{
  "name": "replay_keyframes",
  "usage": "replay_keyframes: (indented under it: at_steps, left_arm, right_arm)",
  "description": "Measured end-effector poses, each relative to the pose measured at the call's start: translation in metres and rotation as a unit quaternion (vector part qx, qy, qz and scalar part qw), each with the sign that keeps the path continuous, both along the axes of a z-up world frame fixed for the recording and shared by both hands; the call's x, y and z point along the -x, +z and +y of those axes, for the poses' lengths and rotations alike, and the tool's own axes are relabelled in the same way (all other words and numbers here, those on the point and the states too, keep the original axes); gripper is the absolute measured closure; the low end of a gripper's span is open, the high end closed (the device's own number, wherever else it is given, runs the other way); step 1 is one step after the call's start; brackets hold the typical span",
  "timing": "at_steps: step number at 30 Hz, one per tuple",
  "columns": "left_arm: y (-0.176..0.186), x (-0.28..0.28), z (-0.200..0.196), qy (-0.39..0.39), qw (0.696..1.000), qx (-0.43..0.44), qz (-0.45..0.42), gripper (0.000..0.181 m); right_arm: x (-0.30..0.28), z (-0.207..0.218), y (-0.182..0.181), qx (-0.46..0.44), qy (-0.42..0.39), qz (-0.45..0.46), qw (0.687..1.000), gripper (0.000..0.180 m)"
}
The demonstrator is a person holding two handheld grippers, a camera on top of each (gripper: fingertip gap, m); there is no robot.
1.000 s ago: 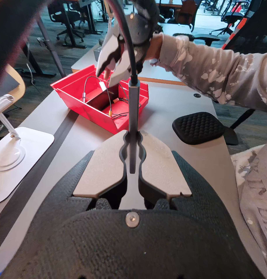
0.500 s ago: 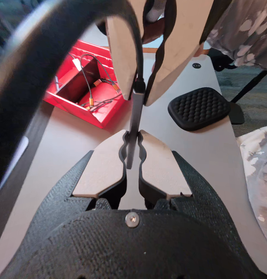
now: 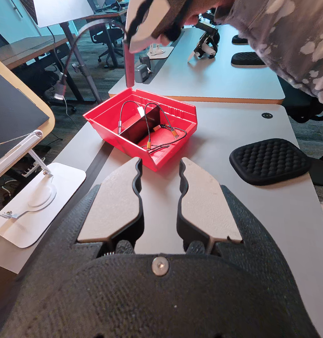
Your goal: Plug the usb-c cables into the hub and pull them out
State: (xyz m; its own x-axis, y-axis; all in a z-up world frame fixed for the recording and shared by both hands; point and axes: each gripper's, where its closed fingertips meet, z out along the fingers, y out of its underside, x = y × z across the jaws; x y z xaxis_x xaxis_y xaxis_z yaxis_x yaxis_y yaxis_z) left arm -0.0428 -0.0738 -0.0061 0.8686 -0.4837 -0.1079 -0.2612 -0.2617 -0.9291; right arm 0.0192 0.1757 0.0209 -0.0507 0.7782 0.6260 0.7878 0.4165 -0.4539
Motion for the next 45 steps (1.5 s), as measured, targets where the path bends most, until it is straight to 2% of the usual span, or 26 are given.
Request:
replay_keyframes:
  at_steps: [3,12,16,20,25,31,34,37,41,43,45]
  left_arm:
    - [0.000,0.003,0.000,0.003,1.000,-0.001,-0.001,0.142]
    - [-0.008,0.015,0.003,0.011,1.000,0.011,-0.006,0.144]
    - [-0.009,0.027,0.003,0.020,1.000,0.010,-0.017,0.144]
    - [-0.005,0.035,0.003,0.018,0.999,0.005,-0.048,0.146]
    - [-0.005,0.032,0.004,0.013,0.998,0.006,-0.058,0.147]
    - [-0.008,0.029,0.003,0.014,0.999,0.010,-0.044,0.147]
    - [-0.008,0.034,0.002,0.019,0.999,0.010,-0.046,0.147]
    - [-0.007,0.040,0.002,0.023,0.998,0.010,-0.051,0.147]
    - [-0.007,0.045,0.002,0.027,0.998,0.010,-0.054,0.147]
    - [-0.007,0.045,0.002,0.029,0.998,0.011,-0.053,0.147]
    - [-0.006,0.045,0.001,0.029,0.998,0.009,-0.052,0.147]
  right_arm:
    - [-0.004,0.034,-0.038,0.034,-0.038,-0.036,0.998,0.170]
    - [-0.004,0.087,-0.117,0.216,-0.071,-0.053,0.972,0.169]
    - [-0.001,0.078,-0.104,0.293,-0.013,0.023,0.956,0.170]
    - [-0.022,0.080,-0.091,0.319,-0.006,0.035,0.947,0.170]
    - [-0.044,0.091,-0.115,0.306,-0.047,-0.031,0.950,0.170]
    - [-0.025,0.104,-0.148,0.272,-0.071,-0.057,0.958,0.168]
    - [-0.019,0.136,-0.138,0.204,-0.120,-0.026,0.971,0.156]
    - [-0.013,0.153,-0.110,0.149,-0.144,0.035,0.978,0.153]
    - [0.003,0.129,-0.072,0.129,-0.102,0.114,0.980,0.153]
    - [0.007,0.101,-0.070,0.134,-0.063,0.105,0.983,0.153]
    - [0.003,0.074,-0.078,0.126,-0.027,0.056,0.990,0.153]
